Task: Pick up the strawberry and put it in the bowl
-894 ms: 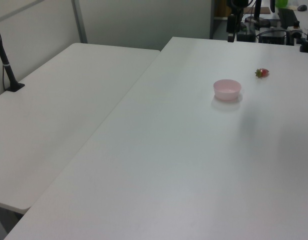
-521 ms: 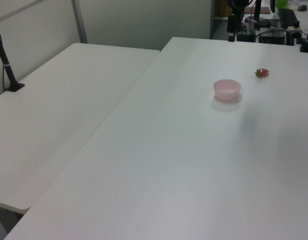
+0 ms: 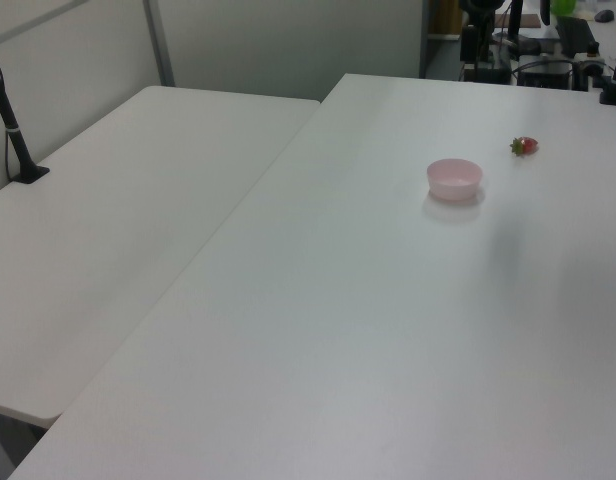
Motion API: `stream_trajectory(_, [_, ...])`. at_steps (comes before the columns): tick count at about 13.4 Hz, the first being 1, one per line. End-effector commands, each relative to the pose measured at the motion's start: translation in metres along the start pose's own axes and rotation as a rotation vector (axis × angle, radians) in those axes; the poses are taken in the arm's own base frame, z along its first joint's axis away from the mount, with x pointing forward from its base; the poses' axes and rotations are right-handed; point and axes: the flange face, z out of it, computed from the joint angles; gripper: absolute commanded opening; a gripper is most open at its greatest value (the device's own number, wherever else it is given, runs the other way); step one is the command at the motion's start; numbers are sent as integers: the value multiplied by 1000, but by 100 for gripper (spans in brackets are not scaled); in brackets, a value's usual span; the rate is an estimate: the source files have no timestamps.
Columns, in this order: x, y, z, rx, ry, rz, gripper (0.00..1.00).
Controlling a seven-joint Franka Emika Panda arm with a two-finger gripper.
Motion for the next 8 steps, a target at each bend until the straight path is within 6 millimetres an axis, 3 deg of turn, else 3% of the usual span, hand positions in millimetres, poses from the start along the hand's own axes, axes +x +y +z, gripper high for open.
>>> stream_trajectory(1, [-2,-2,-4,4,-18,5,100])
stream_trajectory(2, [-3,0,-7,7,-9,2,100])
stream_trajectory(4, [-7,31,-3,12,-14,-51,100])
stream_trajectory(5, [-7,40,5,13,-26,-129,100])
stream_trajectory(8, [-4,93,44,3,-28,-316,100])
